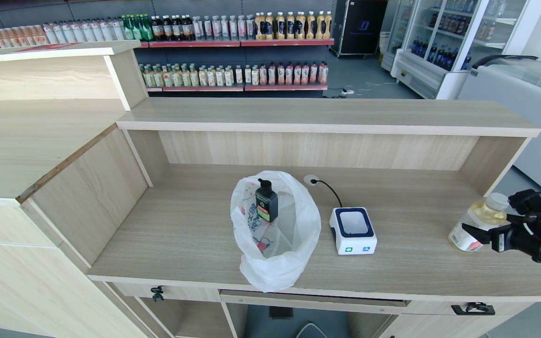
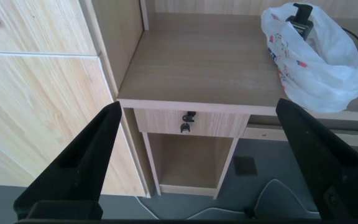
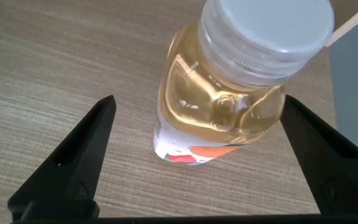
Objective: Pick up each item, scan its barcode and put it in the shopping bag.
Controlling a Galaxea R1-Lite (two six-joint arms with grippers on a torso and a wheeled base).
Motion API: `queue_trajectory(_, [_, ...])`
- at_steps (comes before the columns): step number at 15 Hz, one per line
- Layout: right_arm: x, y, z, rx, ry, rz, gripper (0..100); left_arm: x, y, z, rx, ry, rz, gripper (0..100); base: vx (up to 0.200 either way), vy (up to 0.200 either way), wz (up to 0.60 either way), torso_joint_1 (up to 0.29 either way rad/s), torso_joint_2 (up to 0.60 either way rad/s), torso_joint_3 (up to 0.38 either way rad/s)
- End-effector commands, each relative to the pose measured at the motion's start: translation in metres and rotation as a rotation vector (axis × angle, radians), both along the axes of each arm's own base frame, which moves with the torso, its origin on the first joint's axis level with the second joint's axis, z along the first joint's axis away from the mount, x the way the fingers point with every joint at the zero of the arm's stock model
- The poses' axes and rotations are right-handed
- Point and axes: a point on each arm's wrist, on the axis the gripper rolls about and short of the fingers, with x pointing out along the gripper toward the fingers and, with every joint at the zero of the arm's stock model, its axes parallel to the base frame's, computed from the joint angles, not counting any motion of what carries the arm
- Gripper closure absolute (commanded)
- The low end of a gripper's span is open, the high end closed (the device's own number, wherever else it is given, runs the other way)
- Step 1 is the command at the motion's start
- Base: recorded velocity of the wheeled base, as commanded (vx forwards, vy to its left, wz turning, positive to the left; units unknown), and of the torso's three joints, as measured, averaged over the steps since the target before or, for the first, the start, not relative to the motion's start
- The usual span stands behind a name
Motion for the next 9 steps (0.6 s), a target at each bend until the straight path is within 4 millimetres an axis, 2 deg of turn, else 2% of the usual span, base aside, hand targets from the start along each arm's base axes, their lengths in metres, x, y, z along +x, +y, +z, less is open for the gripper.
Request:
queue_trajectory(1, [0.004, -0.001, -0.009, 0.009, 0.017, 0.003, 0, 0.000, 0.000, 0.000, 0.000, -0.001, 0.000, 0, 0.000, 0.000, 0.00, 0.000, 0.00, 0.000])
queue_trajectory(4, [0.010, 0.000, -0.012, 0.008, 0.013, 0.011, 0, 0.000, 0.000, 0.000, 0.000, -0.001, 0.000, 0, 0.000, 0.000, 0.00, 0.000, 0.00, 0.000])
queue_trajectory(5, [0.018, 0.000, -0.011, 0.002, -0.003, 0.020, 0, 0.000, 0.000, 0.000, 0.000, -0.001, 0.000, 0, 0.000, 0.000, 0.00, 0.000, 0.00, 0.000])
queue_trajectory(9, [0.031, 0.005, -0.012, -0.006, -0.018, 0.048, 0, 0.000, 0.000, 0.000, 0.000, -0.001, 0.000, 0, 0.000, 0.000, 0.00, 0.000, 0.00, 0.000])
